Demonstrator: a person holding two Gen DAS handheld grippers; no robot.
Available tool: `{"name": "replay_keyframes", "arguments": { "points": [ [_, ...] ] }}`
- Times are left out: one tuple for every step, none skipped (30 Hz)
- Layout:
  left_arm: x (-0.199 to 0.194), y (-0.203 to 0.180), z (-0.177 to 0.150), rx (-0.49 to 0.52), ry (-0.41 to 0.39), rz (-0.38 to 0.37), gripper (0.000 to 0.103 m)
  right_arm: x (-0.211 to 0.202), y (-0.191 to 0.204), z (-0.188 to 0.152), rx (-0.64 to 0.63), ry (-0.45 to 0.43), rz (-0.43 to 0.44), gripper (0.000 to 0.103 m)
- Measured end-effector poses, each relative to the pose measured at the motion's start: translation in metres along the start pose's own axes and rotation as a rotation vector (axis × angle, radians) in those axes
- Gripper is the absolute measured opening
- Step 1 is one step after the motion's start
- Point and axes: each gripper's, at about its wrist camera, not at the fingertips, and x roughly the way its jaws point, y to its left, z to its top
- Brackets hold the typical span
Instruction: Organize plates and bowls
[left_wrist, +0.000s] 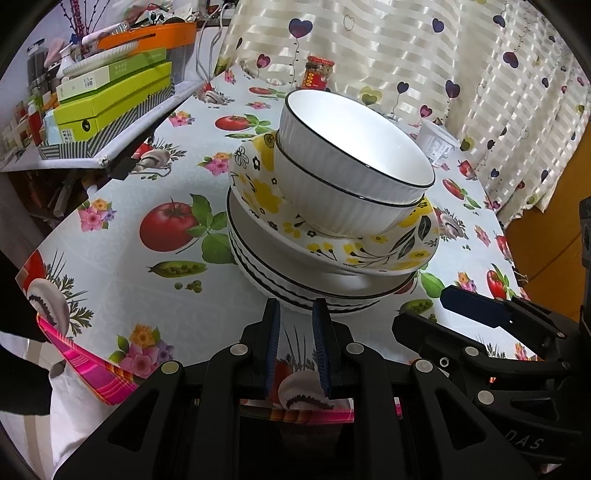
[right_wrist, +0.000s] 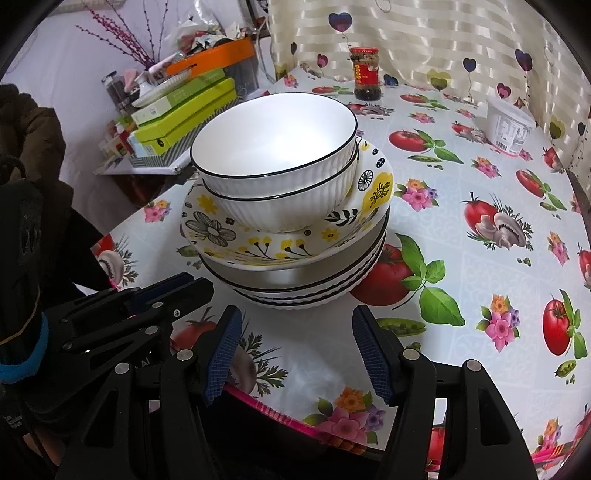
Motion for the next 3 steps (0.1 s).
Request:
{"name": "replay_keyframes", "arguments": {
  "points": [
    [-0.0003,-0.0002,0.0001,0.001,-0.002,0.004,0.019,-0.0004,-0.001,0.0,0.001,-0.001,0.004,0.063],
    [0.0,0.0001,0.0001,0.001,-0.001,0.003,0.019,-0.0008,-0.0008,-0.0004,0.0,-0.001,0.008,0.063],
    [0.0001,-0.0002,-0.0004,-0.001,0.002,0.001,0.019,-0.0011,-0.0013,-0.0007,-0.001,-0.002,0.009,0.063]
  ]
}}
